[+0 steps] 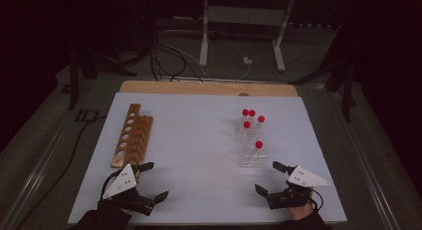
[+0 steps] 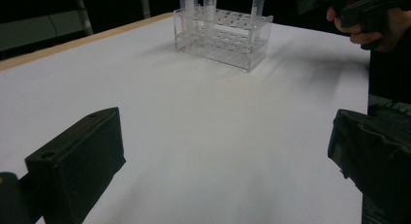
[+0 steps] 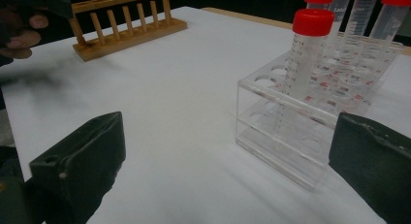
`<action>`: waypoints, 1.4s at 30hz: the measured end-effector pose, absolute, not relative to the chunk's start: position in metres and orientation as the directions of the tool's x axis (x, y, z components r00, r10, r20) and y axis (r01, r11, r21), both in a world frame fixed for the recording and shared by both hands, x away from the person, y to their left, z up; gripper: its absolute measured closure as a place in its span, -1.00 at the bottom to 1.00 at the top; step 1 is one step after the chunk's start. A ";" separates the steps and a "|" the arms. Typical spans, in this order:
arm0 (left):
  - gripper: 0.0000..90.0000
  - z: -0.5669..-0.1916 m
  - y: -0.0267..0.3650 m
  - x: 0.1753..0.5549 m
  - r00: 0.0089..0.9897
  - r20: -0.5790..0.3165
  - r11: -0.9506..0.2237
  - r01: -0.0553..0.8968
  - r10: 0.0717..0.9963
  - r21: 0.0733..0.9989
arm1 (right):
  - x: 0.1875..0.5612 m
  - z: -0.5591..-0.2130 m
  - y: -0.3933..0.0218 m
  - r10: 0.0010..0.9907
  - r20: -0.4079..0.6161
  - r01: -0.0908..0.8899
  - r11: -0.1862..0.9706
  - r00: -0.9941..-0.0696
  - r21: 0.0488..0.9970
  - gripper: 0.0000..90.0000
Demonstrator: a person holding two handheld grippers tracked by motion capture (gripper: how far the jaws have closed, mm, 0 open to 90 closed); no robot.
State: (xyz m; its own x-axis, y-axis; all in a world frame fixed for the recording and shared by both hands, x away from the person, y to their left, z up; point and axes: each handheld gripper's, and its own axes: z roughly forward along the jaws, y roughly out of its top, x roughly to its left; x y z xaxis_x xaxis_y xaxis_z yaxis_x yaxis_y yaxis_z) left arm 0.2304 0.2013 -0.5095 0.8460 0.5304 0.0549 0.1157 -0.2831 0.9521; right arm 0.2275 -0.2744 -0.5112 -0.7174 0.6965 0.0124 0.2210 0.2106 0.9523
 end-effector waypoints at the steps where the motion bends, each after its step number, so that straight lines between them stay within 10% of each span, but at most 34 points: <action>1: -0.99 -0.509 0.201 0.231 0.845 0.050 -0.282 0.122 0.532 0.952 | 0.227 -0.511 -0.275 0.693 0.016 0.221 0.208 -0.721 0.953 -1.00; 42: -0.99 -0.508 0.201 0.230 0.858 0.043 -0.276 0.117 0.511 0.954 | 0.221 -0.472 -0.272 0.739 0.022 0.229 0.181 -0.673 0.956 -1.00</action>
State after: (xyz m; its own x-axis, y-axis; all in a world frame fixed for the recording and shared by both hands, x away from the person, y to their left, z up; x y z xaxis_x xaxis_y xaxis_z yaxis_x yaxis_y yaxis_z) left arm 0.2304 0.2006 -0.5081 0.8583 0.5113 0.0428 0.1171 -0.2764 0.9539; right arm 0.2214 -0.2719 -0.4724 -0.6731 0.7392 0.0216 0.2293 0.1809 0.9564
